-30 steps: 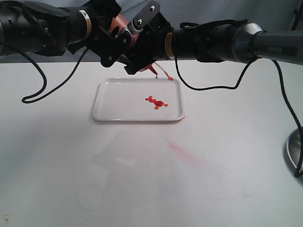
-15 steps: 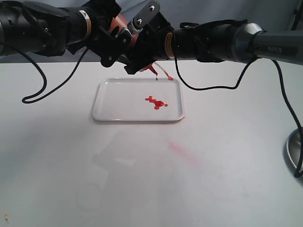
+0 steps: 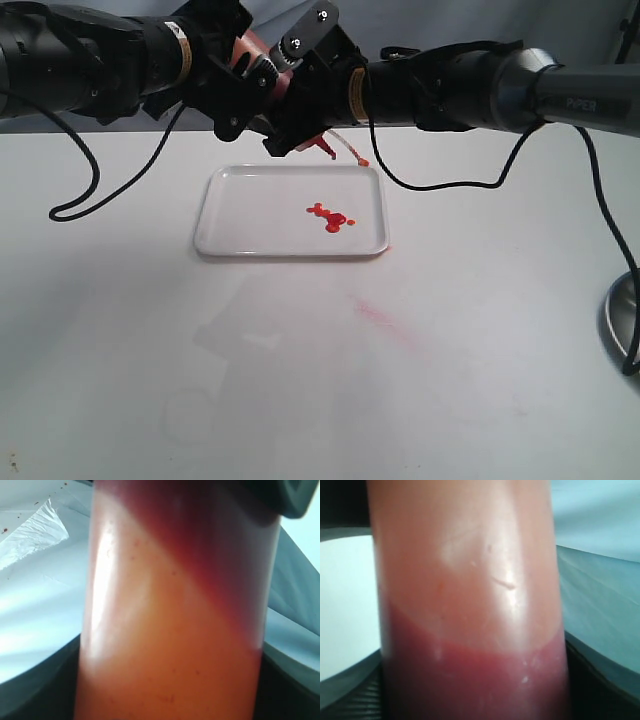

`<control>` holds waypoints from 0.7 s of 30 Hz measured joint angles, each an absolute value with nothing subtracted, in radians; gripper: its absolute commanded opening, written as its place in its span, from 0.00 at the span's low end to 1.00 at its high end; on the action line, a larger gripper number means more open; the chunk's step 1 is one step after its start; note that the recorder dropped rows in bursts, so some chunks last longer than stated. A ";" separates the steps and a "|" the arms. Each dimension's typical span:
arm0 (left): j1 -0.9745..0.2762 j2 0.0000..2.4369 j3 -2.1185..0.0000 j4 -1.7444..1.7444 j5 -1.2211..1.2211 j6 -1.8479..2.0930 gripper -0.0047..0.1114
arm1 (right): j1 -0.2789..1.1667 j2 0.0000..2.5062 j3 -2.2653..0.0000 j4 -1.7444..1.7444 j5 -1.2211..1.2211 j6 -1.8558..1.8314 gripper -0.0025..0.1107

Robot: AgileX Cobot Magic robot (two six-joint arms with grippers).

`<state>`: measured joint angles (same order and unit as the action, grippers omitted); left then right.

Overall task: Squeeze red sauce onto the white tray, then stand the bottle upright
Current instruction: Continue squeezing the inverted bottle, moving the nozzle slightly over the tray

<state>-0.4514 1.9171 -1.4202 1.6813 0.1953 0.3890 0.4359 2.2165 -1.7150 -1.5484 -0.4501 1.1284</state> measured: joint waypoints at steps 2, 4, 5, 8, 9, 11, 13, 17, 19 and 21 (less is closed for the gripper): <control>-0.451 1.917 -1.420 1.681 0.195 0.389 0.06 | 0.436 2.216 -1.715 -1.548 -0.450 1.128 0.02; -0.451 1.917 -1.420 1.679 0.195 0.391 0.10 | 0.436 2.216 -1.715 -1.548 -0.450 1.130 0.02; -0.451 1.917 -1.420 1.677 0.195 0.391 0.11 | 0.436 2.216 -1.715 -1.548 -0.450 1.130 0.02; -0.451 1.917 -1.420 1.675 0.195 0.391 0.17 | 0.436 2.216 -1.715 -1.548 -0.450 1.130 0.02; -0.451 1.917 -1.420 1.673 0.195 0.391 0.17 | 0.436 2.216 -1.715 -1.548 -0.450 1.130 0.02; -0.451 1.917 -1.420 1.673 0.195 0.391 0.17 | 0.436 2.216 -1.715 -1.548 -0.450 1.130 0.02; -0.451 1.917 -1.420 1.673 0.195 0.391 0.17 | 0.436 2.216 -1.715 -1.548 -0.450 1.130 0.02; -0.451 1.917 -1.420 1.673 0.195 0.391 0.17 | 0.436 2.216 -1.715 -1.548 -0.450 1.130 0.02; -0.451 1.917 -1.420 1.671 0.195 0.391 0.17 | 0.436 2.216 -1.715 -1.548 -0.450 1.130 0.02; -0.451 1.917 -1.420 1.660 0.195 0.395 0.17 | 0.436 2.216 -1.715 -1.548 -0.450 1.130 0.02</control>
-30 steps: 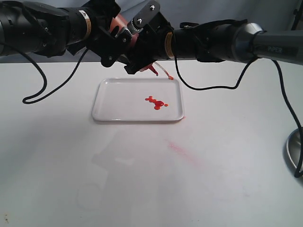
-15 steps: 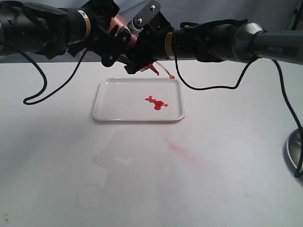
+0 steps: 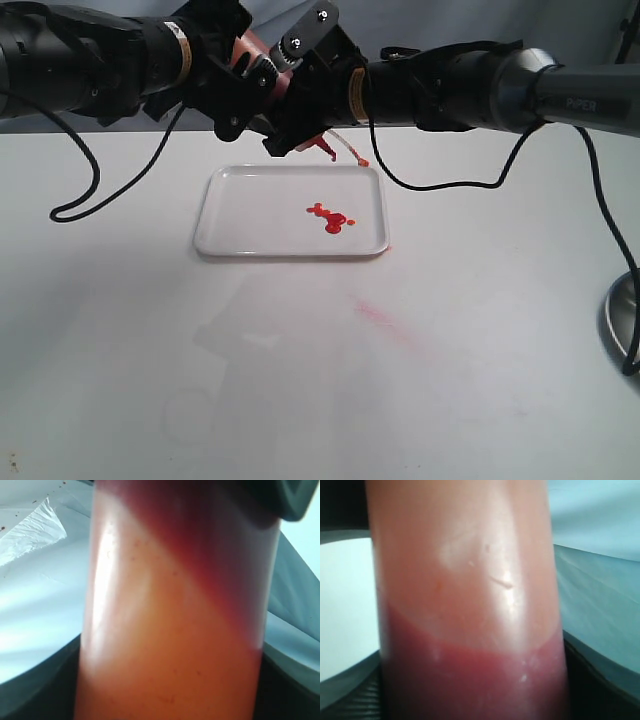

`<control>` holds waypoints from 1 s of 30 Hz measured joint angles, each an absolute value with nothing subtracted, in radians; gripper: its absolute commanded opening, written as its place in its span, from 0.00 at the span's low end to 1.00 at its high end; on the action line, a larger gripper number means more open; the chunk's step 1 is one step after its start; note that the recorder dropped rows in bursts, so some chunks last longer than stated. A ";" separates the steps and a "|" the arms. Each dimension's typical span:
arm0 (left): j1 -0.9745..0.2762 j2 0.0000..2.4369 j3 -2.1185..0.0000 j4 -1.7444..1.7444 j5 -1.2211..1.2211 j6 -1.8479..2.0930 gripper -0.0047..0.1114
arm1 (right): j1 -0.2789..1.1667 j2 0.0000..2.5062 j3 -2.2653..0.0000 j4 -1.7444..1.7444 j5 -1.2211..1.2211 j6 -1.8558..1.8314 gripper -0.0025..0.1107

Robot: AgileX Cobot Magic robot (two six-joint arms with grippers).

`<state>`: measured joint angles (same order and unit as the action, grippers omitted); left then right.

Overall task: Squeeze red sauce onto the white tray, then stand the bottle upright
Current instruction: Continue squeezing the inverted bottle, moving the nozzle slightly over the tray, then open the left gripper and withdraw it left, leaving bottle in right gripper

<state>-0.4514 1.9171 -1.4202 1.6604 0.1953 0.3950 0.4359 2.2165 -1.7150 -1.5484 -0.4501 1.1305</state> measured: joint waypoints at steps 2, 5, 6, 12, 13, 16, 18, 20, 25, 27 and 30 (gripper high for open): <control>-0.451 1.917 -1.420 1.637 0.195 0.400 0.19 | 0.436 2.216 -1.715 -1.548 -0.450 1.130 0.02; -0.449 1.917 -1.420 1.594 0.195 0.408 0.29 | 0.436 2.216 -1.715 -1.548 -0.452 1.130 0.02; -0.449 1.917 -1.420 1.582 0.195 0.410 0.35 | 0.436 2.216 -1.715 -1.549 -0.452 1.130 0.02; -0.441 1.919 -1.420 1.378 0.195 0.437 0.65 | 0.436 2.211 -1.715 -1.565 -0.460 1.126 0.02; -0.439 1.919 -1.420 1.338 0.195 0.439 0.67 | 0.436 2.211 -1.715 -1.571 -0.460 1.124 0.02; -0.439 1.921 -1.420 1.212 0.190 0.427 0.67 | 0.436 2.211 -1.713 -1.596 -0.460 1.116 0.02; -0.437 1.923 -1.420 1.162 0.190 0.425 0.67 | 0.438 2.211 -1.713 -1.619 -0.460 1.113 0.02; -0.437 1.923 -1.420 1.135 0.192 0.423 0.67 | 0.438 2.208 -1.713 -1.637 -0.460 1.111 0.02; -0.437 1.923 -1.420 1.112 0.194 0.414 0.67 | 0.438 2.201 -1.713 -1.667 -0.456 1.111 0.02; -0.437 1.923 -1.420 1.107 0.194 0.413 0.67 | 0.438 2.201 -1.713 -1.674 -0.450 1.111 0.02; -0.437 1.923 -1.420 1.105 0.196 0.392 0.68 | 0.441 2.199 -1.713 -1.685 -0.436 1.111 0.02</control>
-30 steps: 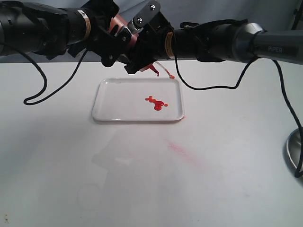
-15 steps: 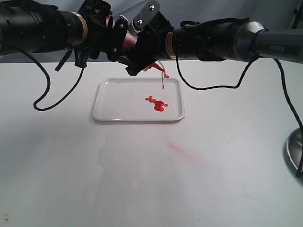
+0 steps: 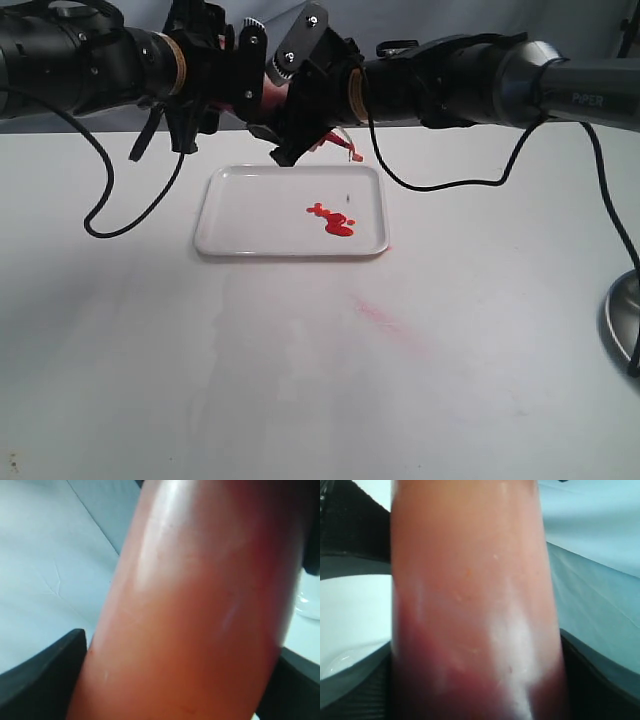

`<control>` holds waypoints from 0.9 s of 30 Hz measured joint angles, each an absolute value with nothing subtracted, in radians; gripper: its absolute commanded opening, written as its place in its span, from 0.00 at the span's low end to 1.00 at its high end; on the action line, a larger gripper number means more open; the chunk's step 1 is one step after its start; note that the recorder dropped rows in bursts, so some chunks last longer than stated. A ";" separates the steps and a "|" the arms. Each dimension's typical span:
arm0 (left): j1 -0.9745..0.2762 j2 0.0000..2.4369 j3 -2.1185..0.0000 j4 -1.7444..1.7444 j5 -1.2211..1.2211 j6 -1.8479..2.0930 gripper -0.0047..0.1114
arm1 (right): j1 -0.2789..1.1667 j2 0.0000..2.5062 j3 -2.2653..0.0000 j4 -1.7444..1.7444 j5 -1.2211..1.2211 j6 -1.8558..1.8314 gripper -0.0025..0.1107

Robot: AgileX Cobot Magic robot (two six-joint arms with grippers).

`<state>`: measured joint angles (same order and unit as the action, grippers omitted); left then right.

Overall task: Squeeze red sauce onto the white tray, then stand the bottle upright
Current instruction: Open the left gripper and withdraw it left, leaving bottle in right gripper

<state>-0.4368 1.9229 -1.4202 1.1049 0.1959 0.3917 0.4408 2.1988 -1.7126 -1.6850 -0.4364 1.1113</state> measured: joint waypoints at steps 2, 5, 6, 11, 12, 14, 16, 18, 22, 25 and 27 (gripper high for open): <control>-0.437 1.923 -1.420 1.105 0.200 0.370 0.73 | 0.441 2.199 -1.713 -1.691 -0.434 1.111 0.02; -0.437 1.923 -1.420 1.015 0.201 0.318 0.86 | 0.441 2.199 -1.713 -1.698 -0.417 1.117 0.02; -0.437 1.923 -1.420 0.975 0.201 0.303 0.88 | 0.441 2.201 -1.713 -1.699 -0.409 1.117 0.02; -0.437 1.923 -1.420 0.881 0.191 0.279 0.88 | 0.441 2.201 -1.713 -1.699 -0.399 1.124 0.02; -0.437 1.923 -1.420 0.880 0.191 0.279 0.88 | 0.441 2.201 -1.713 -1.699 -0.399 1.124 0.02; -0.437 1.923 -1.420 0.877 0.191 0.279 0.88 | 0.441 2.201 -1.713 -1.699 -0.397 1.124 0.02; -0.437 1.923 -1.420 0.879 0.191 0.279 0.89 | 0.441 2.201 -1.713 -1.699 -0.397 1.124 0.02; -0.437 1.923 -1.423 0.879 0.199 0.278 0.94 | 0.441 2.201 -1.713 -1.699 -0.397 1.126 0.02; -0.439 1.923 -1.423 0.873 0.232 0.266 0.94 | 0.442 2.205 -1.713 -1.697 -0.397 1.136 0.02; -0.432 1.923 -1.423 0.869 0.247 0.264 0.94 | 0.446 2.207 -1.713 -1.711 -0.395 1.151 0.02; -0.419 1.923 -1.423 0.863 0.255 0.262 0.94 | 0.449 2.207 -1.713 -1.728 -0.396 1.162 0.02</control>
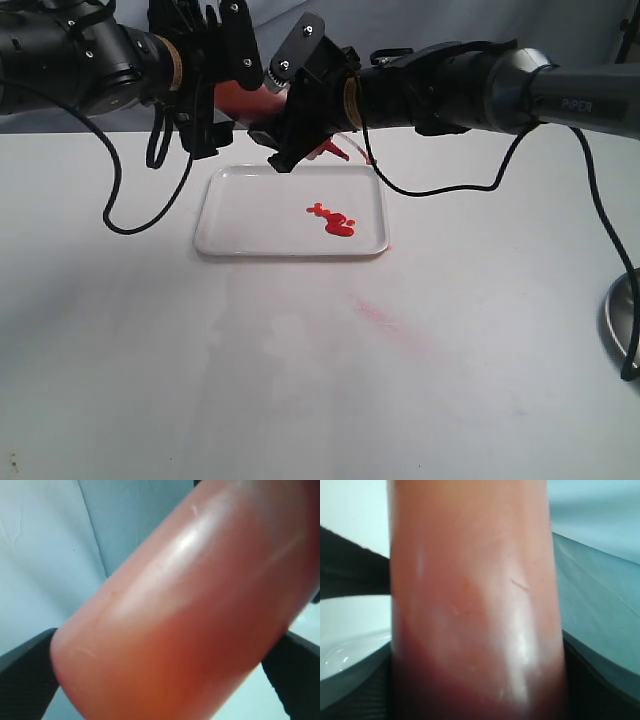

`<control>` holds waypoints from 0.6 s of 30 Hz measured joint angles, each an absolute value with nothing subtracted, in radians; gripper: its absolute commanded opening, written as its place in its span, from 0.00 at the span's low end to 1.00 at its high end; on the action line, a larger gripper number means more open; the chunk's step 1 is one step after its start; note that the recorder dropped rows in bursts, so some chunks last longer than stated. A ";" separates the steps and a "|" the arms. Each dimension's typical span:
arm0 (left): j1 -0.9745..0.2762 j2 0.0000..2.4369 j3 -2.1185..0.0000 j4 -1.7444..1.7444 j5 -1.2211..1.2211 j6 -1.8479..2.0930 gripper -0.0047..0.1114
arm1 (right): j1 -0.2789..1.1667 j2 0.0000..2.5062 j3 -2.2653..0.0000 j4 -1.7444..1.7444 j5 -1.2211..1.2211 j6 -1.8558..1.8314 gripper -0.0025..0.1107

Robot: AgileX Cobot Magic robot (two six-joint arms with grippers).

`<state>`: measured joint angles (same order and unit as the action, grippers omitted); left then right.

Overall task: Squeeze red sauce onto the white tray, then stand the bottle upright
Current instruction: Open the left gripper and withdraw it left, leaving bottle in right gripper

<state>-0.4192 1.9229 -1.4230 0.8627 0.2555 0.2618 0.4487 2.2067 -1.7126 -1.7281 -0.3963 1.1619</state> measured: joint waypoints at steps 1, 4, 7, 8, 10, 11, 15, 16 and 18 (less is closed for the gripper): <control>-0.409 1.923 -1.423 0.861 0.258 0.262 0.94 | 0.451 2.207 -1.713 -1.738 -0.396 1.166 0.02; -0.373 1.917 -1.423 0.855 0.265 0.256 0.94 | 0.454 2.207 -1.713 -1.758 -0.398 1.175 0.02; -0.337 1.899 -1.423 0.828 0.272 0.254 0.94 | 0.454 2.207 -1.713 -1.760 -0.396 1.180 0.02; -0.324 1.891 -1.423 0.814 0.273 0.254 0.94 | 0.454 2.207 -1.713 -1.760 -0.396 1.180 0.02; -0.300 1.874 -1.423 0.782 0.273 0.254 0.94 | 0.454 2.207 -1.713 -1.760 -0.392 1.182 0.02; -0.282 1.863 -1.423 0.754 0.271 0.252 0.94 | 0.454 2.207 -1.713 -1.760 -0.392 1.183 0.02; -0.233 1.836 -1.427 0.681 0.265 0.250 0.94 | 0.454 2.207 -1.713 -1.760 -0.392 1.140 0.02; -0.227 1.835 -1.427 0.669 0.265 0.250 0.94 | 0.454 2.207 -1.713 -1.760 -0.392 1.122 0.02; -0.213 1.831 -1.429 0.657 0.265 0.248 0.94 | 0.454 2.207 -1.713 -1.760 -0.388 1.070 0.02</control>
